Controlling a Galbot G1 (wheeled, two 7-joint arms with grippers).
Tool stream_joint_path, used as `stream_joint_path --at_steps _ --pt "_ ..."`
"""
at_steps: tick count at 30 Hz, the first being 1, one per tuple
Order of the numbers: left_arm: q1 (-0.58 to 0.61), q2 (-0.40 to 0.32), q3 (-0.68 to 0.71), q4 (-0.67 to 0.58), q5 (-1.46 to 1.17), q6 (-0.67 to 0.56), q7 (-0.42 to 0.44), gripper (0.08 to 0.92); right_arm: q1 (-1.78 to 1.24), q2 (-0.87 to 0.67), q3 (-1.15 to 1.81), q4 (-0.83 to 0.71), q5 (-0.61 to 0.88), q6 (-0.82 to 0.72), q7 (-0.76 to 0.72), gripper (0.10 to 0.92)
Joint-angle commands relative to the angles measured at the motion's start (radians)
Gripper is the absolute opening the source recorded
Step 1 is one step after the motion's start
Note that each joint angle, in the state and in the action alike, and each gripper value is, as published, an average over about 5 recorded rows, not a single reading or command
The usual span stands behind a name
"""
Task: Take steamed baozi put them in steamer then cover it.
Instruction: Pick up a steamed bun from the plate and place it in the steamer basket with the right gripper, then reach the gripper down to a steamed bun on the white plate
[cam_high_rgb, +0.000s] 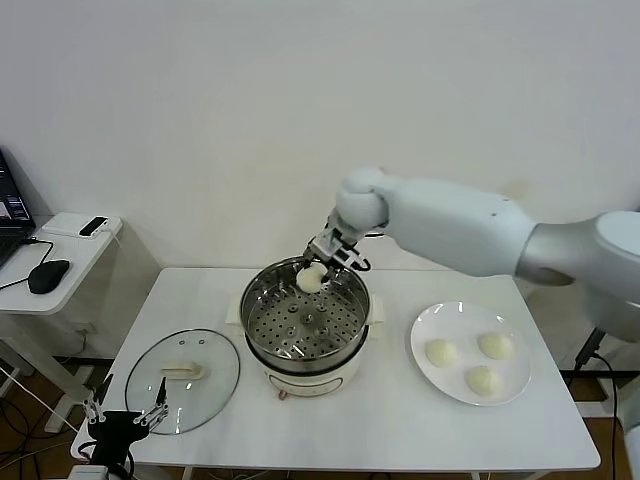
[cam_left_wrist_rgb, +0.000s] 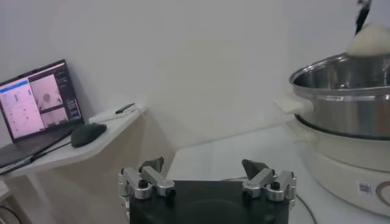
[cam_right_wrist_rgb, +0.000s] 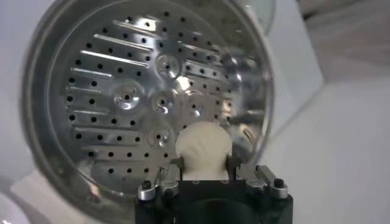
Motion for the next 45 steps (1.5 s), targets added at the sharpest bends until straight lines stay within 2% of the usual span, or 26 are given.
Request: stream_joint_path --at_steps 1,12,15,19,23,26,31,35,39,45 --pt "0.003 0.0 -0.006 -0.005 -0.002 0.0 -0.001 0.823 -0.046 0.079 -0.03 -0.11 -0.169 0.158 0.064 0.489" --pt "0.003 0.001 -0.01 -0.014 -0.002 0.0 0.0 0.823 -0.077 0.093 -0.003 -0.158 -0.205 0.174 0.081 0.529" --pt "0.0 0.004 -0.013 -0.014 -0.003 0.0 -0.001 0.823 -0.085 0.092 0.008 -0.161 -0.206 0.175 0.08 0.583" --pt "-0.005 0.008 -0.016 -0.015 -0.004 0.001 -0.001 0.823 -0.063 0.077 0.024 -0.141 -0.175 0.158 0.059 0.701" --pt "-0.01 0.01 -0.015 -0.012 -0.004 0.001 -0.001 0.823 0.001 0.023 0.033 -0.05 -0.026 0.011 -0.036 0.795" --pt "-0.017 0.018 -0.014 -0.004 -0.006 0.003 -0.001 0.823 0.06 -0.042 0.035 0.046 0.101 -0.136 -0.092 0.819" --pt "-0.026 0.045 -0.021 -0.003 -0.02 0.008 0.001 0.823 0.124 -0.182 0.067 0.157 0.134 -0.335 -0.131 0.823" --pt "-0.038 0.066 -0.028 0.002 -0.03 0.011 0.003 0.823 0.144 -0.332 0.097 0.256 0.214 -0.504 -0.143 0.823" --pt "-0.051 0.089 -0.027 0.014 -0.038 0.013 0.005 0.823 0.146 -0.484 0.099 0.36 0.244 -0.587 -0.137 0.823" --pt "-0.076 0.117 -0.025 0.021 -0.063 0.023 0.009 0.823 0.107 -0.767 0.054 0.516 0.224 -0.608 -0.134 0.823"
